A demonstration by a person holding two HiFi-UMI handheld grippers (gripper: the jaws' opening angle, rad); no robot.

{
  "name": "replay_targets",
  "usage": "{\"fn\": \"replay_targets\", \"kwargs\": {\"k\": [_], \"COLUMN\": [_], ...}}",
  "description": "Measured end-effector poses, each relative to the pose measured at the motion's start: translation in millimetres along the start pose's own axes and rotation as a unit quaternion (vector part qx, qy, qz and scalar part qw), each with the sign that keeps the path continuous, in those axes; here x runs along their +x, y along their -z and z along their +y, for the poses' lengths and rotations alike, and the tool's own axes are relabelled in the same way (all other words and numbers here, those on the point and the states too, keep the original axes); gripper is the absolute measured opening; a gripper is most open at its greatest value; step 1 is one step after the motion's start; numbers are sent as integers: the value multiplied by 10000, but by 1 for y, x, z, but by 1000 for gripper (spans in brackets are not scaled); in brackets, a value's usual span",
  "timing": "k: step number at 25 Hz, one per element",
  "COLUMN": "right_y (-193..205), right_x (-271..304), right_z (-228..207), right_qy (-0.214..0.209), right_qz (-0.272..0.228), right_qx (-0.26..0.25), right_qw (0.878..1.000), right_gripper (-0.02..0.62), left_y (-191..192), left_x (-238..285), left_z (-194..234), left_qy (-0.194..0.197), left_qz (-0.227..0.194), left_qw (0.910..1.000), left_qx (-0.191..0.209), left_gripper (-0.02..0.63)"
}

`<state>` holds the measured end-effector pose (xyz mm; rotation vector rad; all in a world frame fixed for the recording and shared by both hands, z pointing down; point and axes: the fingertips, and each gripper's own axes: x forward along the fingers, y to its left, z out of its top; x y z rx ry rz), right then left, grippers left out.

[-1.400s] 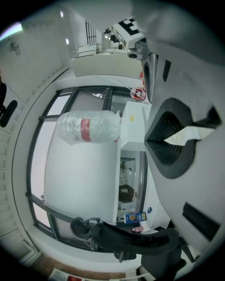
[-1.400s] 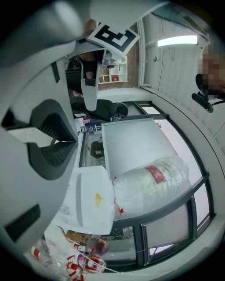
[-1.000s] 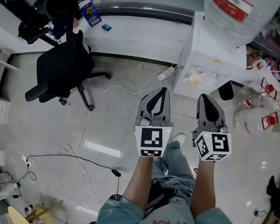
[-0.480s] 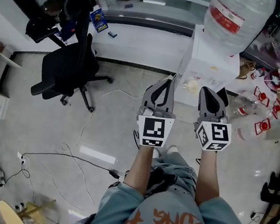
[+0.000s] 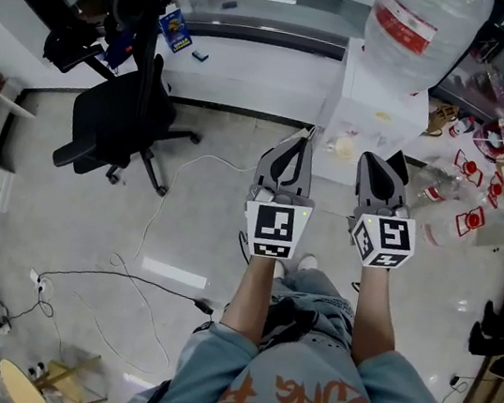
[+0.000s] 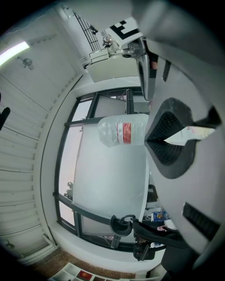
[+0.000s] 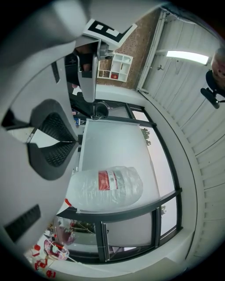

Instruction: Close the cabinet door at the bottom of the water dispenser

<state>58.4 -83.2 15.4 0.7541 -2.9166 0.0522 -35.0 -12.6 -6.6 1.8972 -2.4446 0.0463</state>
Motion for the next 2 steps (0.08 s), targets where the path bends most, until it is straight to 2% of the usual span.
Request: {"fn": "replay_targets", "kwargs": {"k": [2], "right_y": [-3], "right_x": [-1], "right_z": [-1], "right_qy": [25], "right_qz": [-40], "right_qx": [-32], "right_qw": [10000], "right_gripper": [29], "left_y": [-2], "left_x": [0], "left_z": [0], "left_qy": [36], "left_qz": [-54], "left_qw": [10000], "left_qx": [-46], "left_gripper": [8]}}
